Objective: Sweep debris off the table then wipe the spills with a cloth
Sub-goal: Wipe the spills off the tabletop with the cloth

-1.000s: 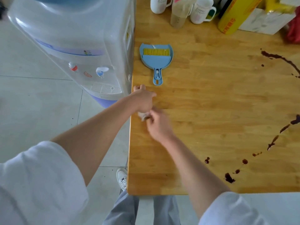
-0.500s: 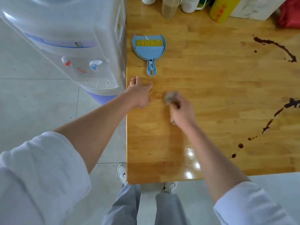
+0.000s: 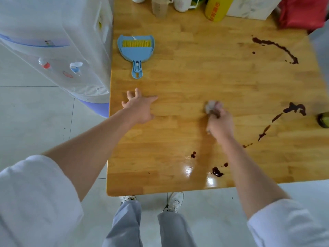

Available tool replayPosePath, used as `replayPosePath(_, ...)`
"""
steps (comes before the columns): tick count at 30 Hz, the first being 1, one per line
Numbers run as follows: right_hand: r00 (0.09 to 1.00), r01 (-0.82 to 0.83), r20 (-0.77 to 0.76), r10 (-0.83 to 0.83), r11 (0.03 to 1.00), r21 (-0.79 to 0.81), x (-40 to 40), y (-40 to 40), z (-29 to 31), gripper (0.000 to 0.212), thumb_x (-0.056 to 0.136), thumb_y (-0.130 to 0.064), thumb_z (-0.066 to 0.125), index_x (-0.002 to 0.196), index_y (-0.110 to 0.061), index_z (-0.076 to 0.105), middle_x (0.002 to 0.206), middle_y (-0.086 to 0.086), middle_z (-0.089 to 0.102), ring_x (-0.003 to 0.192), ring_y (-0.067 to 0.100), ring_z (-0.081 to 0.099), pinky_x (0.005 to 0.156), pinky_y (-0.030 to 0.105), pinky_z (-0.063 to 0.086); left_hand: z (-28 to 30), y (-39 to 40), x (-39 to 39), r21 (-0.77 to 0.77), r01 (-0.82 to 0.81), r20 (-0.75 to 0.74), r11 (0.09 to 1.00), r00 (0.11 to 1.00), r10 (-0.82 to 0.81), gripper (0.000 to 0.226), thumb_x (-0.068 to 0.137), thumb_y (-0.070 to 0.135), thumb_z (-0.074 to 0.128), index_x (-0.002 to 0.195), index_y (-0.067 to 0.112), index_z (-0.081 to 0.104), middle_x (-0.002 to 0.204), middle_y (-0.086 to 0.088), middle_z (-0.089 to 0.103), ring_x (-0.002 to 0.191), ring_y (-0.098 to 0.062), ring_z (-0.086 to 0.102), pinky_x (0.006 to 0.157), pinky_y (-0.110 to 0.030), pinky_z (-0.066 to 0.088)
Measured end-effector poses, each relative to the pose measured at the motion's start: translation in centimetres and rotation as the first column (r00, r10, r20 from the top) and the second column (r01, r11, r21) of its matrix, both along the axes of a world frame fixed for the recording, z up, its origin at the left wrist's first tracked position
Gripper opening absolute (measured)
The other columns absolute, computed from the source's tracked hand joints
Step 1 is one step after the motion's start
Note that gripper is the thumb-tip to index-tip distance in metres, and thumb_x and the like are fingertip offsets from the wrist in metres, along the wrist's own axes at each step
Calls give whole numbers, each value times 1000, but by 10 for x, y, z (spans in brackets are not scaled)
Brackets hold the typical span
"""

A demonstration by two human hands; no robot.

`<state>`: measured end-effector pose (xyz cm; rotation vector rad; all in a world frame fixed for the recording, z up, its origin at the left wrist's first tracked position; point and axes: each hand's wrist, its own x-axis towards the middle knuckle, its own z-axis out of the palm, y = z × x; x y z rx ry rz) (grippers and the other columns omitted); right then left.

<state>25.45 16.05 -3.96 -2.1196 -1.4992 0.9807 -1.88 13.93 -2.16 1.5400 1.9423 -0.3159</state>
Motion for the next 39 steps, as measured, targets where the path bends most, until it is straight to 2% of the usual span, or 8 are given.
replayPosePath(4, 728, -678, -98, 678, 734, 40, -65, -72, -9, 30, 86, -11, 61, 109, -26, 75, 113, -7, 74, 91, 21, 71, 84, 28, 50, 0, 4, 1, -23, -6, -25, 1000, 1000, 5, 81, 90, 46, 67, 150, 56, 13, 163, -14, -12, 148, -46, -9, 117, -62, 18)
replayPosePath(6, 577, -815, -151, 802, 577, -52, -57, -80, -8, 31, 87, -18, 58, 106, -35, 75, 108, -13, 74, 72, 18, 70, 74, 38, 55, 0, 4, 1, -24, -18, -24, 1000, 1000, 18, 81, 89, 47, 67, 149, 57, 14, 163, -13, -11, 148, -46, -9, 117, -61, 19)
replayPosePath(10, 849, -525, -107, 518, 850, -49, 36, -17, 7, 36, 89, -19, 59, 83, -52, 73, 77, -26, 72, 37, 2, 48, 35, 19, 36, 0, 2, 3, -10, -35, -33, 999, 999, 34, 82, 88, 48, 69, 149, 57, 15, 163, -12, -11, 148, -44, -10, 118, -61, 16)
replayPosePath(14, 986, 129, -101, -132, 991, -34, 90, 27, 6, 31, 98, -19, 51, 117, -37, 68, 62, -6, 69, 35, 8, 50, 33, 23, 39, 4, 5, 12, -46, -71, -67, 996, 995, 68, 85, 87, 50, 68, 151, 55, 11, 163, -13, -12, 149, -43, -9, 117, -58, 23)
replayPosePath(21, 678, -730, -53, 733, 680, 66, 39, -44, -16, 36, 93, -9, 53, 115, -31, 72, 128, -19, 63, 49, -7, 49, 48, 9, 38, 5, 31, 105, -48, -83, -67, 995, 995, 79, 86, 91, 56, 60, 153, 48, 1, 163, -15, -17, 147, -50, -6, 113, -61, 29)
replayPosePath(28, 994, 105, -36, -104, 994, 41, 150, 22, 8, 32, 95, -17, 52, 105, -38, 73, 64, -21, 69, 40, 5, 49, 36, 21, 38, 1, 28, 104, -24, -70, -90, 997, 994, 68, 90, 87, 60, 62, 152, 53, 0, 163, -13, -14, 147, -50, -5, 112, -63, 31)
replayPosePath(35, 743, -658, -152, 652, 753, 17, 77, -48, -7, 35, 94, -9, 54, 102, -39, 72, 95, -24, 68, 48, 4, 57, 41, 22, 45, -1, 28, 105, -15, -89, -88, 996, 992, 88, 89, 85, 64, 61, 151, 55, 2, 164, -12, -14, 147, -49, -7, 112, -65, 28)
replayPosePath(39, 964, -251, -100, 245, 966, -58, 151, -14, 6, 42, 92, -11, 54, 82, -46, 75, 73, -20, 73, 36, 1, 45, 31, 21, 36, -2, 28, 106, -16, -97, -85, 995, 992, 96, 90, 86, 63, 61, 151, 55, 0, 163, -12, -15, 147, -48, -9, 113, -66, 24)
